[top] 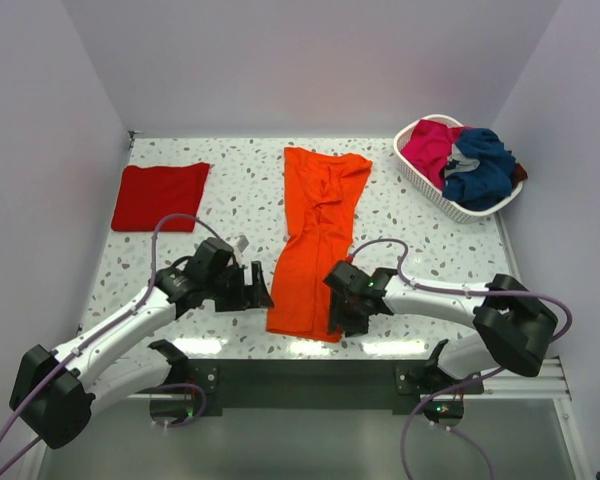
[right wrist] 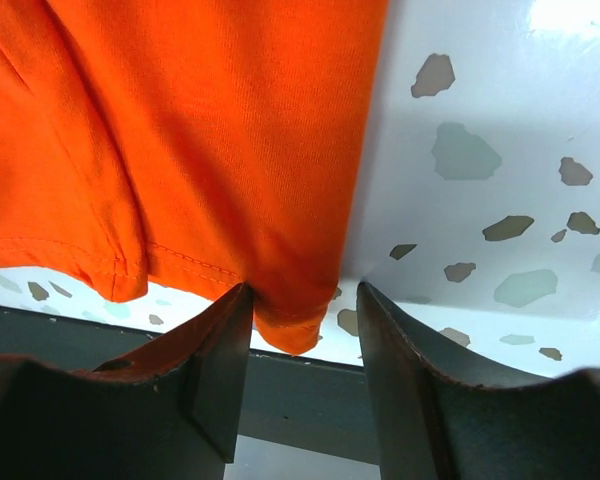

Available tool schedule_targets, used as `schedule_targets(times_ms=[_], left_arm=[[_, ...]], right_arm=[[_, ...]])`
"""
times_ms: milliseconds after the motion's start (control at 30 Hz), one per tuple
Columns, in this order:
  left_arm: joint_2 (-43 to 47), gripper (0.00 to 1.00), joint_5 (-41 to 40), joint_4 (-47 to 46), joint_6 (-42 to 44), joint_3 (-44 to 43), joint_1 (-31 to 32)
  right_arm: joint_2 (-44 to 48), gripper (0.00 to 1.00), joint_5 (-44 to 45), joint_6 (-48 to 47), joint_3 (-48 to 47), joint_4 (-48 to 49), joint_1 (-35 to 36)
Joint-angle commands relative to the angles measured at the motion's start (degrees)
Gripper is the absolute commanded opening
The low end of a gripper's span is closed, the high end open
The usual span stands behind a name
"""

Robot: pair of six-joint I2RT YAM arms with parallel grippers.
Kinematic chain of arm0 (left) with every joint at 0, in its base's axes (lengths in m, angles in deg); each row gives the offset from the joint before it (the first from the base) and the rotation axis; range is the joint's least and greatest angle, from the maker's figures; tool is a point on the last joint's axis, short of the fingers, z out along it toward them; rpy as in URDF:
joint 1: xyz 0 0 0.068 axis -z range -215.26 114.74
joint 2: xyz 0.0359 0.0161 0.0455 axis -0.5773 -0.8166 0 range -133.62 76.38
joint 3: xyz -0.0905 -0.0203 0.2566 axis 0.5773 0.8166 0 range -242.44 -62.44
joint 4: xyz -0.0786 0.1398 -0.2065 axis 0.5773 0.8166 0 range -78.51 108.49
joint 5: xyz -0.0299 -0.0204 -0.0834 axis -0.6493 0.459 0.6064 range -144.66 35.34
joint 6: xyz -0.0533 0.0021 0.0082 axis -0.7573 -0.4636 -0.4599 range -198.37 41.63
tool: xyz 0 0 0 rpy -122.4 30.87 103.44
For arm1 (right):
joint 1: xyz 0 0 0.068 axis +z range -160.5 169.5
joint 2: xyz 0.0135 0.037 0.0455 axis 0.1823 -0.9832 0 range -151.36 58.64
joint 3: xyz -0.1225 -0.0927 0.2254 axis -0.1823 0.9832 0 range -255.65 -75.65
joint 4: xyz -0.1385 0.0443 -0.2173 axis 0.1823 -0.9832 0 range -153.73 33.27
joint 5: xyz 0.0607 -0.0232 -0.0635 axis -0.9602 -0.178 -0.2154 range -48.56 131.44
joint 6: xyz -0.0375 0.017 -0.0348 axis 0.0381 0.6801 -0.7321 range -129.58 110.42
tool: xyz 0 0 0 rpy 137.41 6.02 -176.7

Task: Fold and stack the t-shirts
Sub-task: Fold the tshirt

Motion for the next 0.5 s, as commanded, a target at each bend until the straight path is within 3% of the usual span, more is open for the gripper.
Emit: schedule_targets(times_ms=[0,133,267,467], left_arm=[[1.3,0.87,-1.0,0.9,-0.8,0.5,-0.1],[-1.5,0.87,-0.8,-1.1,-1.7,1.4,-0.1],[-5.7,0.84,-0.5,-2.7,-3.7,0.6,-0.1],[-9.7,0.78,-1.3,-5.8,-5.9,-0.5,1.3]], right_arm=[[-1.1,0.49,2.5,3.6,4.2,2.9,0.8],[-1.5,0.42,1.2,2.6,3.4,2.3,0.8],[-3.7,0.21,-1.1,-0.3,-0.2,-1.8,0.8],[-5.0,0.24,-0.4,-5.2,-4.9,-5.6,0.8]])
